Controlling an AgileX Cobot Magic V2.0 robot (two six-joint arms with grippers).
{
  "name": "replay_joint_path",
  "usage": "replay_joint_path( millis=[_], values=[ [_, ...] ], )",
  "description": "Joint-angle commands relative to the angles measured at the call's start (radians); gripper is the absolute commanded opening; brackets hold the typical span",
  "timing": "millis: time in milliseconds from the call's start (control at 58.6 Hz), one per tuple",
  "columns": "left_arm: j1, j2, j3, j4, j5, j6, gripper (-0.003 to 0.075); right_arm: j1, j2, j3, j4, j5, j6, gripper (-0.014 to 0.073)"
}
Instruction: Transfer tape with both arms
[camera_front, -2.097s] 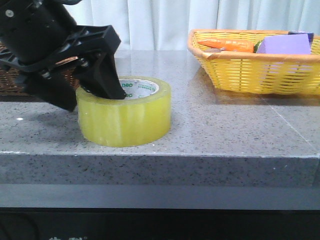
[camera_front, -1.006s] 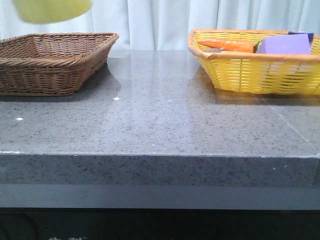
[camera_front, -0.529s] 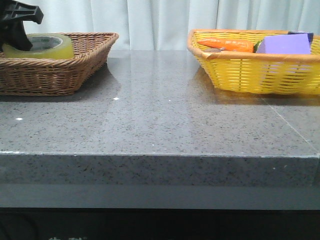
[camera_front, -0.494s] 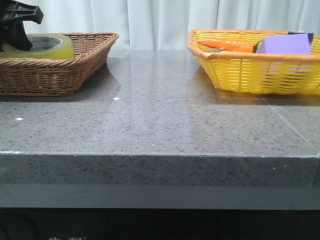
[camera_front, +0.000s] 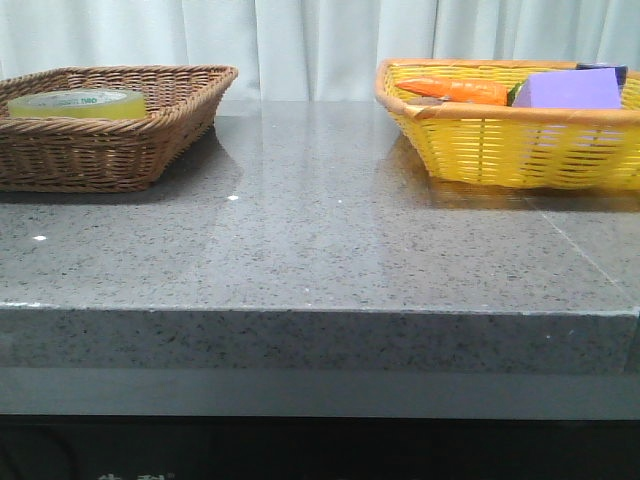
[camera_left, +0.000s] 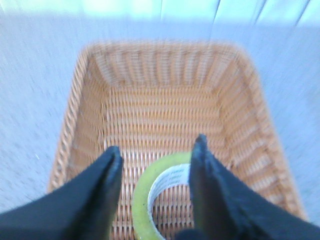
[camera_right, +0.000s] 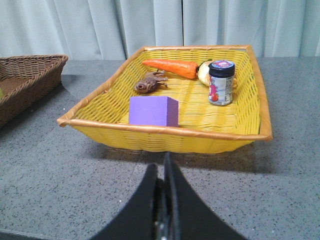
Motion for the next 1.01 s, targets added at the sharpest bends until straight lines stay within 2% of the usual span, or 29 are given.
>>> replay_joint_path(
  millis=[0,171,290,716,853,989],
  values=[
    [0.002,-0.143,0.040,-0.006,-0.106,-0.007,0.0200,-0.008,0.013,-0.026,0.000,-0.076,0.000,-0.0069],
    [0.002,-0.389,0.240,-0.006,-0.138,-0.007,0.0054,-0.008,0.013,-0.026,0.000,-0.077,0.000,-0.0069],
    [0.002,-0.554,0.358,-0.006,-0.136,-0.007,-0.0018,-0.008,0.013,-0.026,0.000,-0.077,0.000,-0.0069],
    [0.002,-1.089,0.705,-0.006,-0.062,-0.007,-0.0020,-0.008,0.013,-0.026,0.000,-0.077,0.000,-0.0069],
    [0.002,-1.214,0.753,-0.006,-0.045,-0.007,-0.0020,-0.008,0.013,-0.026,0.000,-0.077,0.000,-0.0069],
    [0.002,-1.251,0.767,-0.006,-0.045,-0.007,-0.0020,-0.008,0.013,-0.026,0.000,-0.077,0.000,-0.0069]
  ],
)
